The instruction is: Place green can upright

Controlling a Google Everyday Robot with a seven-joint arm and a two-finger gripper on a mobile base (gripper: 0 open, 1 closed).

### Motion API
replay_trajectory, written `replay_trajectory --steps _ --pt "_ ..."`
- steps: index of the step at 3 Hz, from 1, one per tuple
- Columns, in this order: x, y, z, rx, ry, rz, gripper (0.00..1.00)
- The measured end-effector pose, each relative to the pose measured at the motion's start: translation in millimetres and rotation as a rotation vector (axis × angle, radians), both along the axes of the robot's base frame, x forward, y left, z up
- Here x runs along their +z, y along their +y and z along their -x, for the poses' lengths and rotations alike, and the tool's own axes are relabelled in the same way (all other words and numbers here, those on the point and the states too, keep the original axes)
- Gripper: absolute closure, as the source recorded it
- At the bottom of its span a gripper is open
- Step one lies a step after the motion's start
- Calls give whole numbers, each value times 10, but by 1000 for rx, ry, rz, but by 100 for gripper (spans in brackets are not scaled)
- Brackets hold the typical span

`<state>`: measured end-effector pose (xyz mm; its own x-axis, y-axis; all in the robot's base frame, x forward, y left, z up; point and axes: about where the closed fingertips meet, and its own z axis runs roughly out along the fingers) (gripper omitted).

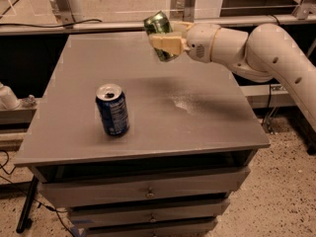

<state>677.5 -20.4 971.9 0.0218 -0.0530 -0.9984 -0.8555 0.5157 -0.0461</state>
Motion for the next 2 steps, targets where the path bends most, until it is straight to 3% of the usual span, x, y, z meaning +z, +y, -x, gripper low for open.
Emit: replay_trajectory --steps 1,2 --pt "-58 -290 53 21 -34 -61 100" --pt "-216 -508 140 41 -37 -101 100"
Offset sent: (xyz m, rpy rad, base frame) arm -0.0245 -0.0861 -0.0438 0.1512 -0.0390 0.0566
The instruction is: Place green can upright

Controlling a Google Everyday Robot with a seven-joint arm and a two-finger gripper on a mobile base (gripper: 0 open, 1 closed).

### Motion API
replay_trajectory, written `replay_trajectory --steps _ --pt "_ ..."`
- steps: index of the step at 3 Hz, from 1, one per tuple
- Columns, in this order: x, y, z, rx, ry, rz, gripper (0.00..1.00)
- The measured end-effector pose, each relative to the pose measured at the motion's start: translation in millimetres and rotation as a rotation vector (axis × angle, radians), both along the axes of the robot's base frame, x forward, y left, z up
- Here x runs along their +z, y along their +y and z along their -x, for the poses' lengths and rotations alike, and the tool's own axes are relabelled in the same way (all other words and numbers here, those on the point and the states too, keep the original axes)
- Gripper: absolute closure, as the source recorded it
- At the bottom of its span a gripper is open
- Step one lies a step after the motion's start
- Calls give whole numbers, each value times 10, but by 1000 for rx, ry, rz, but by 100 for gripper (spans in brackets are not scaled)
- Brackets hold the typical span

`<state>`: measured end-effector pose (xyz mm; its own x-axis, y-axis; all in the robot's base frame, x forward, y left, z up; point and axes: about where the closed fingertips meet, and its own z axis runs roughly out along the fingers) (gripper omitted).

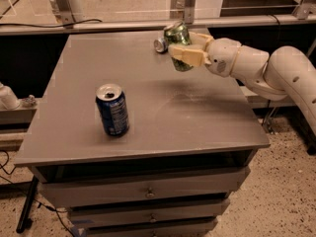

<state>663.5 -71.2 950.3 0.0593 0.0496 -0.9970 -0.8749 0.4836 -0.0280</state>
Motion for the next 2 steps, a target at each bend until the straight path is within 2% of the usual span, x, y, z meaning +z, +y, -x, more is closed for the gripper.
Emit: replay_trajectory --steps 2 --pt "-296 -480 275 29 6 -72 100"
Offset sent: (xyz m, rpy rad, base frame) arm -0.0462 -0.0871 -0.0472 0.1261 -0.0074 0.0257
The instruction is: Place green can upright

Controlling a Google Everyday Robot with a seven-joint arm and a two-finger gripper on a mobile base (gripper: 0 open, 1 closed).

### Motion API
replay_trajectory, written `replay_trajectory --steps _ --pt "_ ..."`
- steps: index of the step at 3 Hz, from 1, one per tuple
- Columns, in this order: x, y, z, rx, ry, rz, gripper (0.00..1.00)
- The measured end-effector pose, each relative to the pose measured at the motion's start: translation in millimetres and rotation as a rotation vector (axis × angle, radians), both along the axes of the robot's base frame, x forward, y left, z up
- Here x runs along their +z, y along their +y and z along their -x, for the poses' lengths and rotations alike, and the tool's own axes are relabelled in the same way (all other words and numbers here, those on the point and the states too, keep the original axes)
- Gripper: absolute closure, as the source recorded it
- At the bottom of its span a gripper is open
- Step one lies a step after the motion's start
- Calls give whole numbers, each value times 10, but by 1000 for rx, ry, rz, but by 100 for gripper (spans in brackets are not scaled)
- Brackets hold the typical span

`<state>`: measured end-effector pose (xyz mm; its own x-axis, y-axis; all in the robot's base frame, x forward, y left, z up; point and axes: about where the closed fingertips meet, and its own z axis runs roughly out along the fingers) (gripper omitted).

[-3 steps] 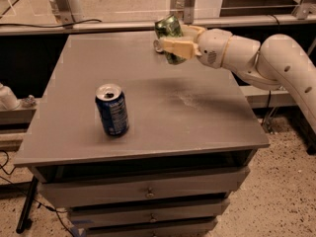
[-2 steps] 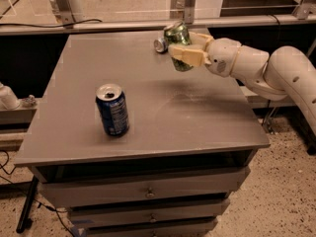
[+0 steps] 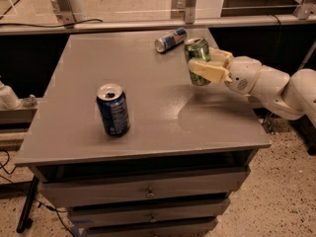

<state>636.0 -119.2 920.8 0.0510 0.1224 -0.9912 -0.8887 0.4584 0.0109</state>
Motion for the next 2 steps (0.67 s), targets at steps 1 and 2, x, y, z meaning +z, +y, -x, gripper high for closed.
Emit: replay_trajectory --steps 1,2 --pt "-125 -196 125 6 -2 -37 100" --pt "-263 -309 204 18 6 -64 100"
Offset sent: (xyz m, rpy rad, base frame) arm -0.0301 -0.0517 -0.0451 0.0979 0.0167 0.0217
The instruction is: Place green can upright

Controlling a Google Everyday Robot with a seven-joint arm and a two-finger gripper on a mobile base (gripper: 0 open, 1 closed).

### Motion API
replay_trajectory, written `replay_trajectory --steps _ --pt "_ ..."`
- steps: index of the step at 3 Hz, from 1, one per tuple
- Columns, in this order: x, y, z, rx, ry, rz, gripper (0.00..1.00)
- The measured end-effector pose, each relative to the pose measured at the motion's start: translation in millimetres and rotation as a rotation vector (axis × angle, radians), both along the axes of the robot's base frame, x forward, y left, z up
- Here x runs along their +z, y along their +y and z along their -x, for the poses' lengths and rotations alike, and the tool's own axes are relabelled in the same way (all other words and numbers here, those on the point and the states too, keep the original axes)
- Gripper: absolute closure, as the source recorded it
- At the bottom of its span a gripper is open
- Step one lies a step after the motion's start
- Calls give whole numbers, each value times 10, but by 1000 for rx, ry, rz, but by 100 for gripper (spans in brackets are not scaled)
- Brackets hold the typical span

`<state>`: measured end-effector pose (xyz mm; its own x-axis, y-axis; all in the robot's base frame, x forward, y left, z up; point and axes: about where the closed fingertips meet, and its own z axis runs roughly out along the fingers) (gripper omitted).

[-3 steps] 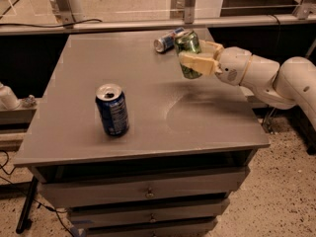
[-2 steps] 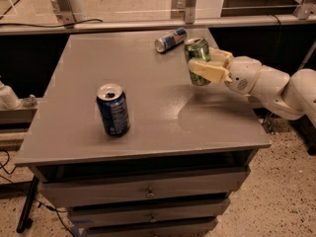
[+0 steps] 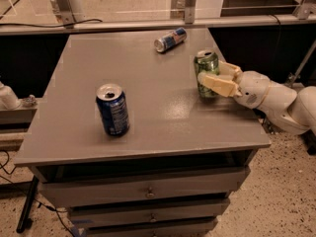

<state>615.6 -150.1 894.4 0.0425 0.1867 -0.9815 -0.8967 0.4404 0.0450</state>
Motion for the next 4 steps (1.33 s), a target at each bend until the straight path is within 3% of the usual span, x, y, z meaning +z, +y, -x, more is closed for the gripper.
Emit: replay_trajectory --steps 2,4 --pt "-192 -132 105 23 37 -25 58" --pt "-195 -183 224 21 47 -4 12"
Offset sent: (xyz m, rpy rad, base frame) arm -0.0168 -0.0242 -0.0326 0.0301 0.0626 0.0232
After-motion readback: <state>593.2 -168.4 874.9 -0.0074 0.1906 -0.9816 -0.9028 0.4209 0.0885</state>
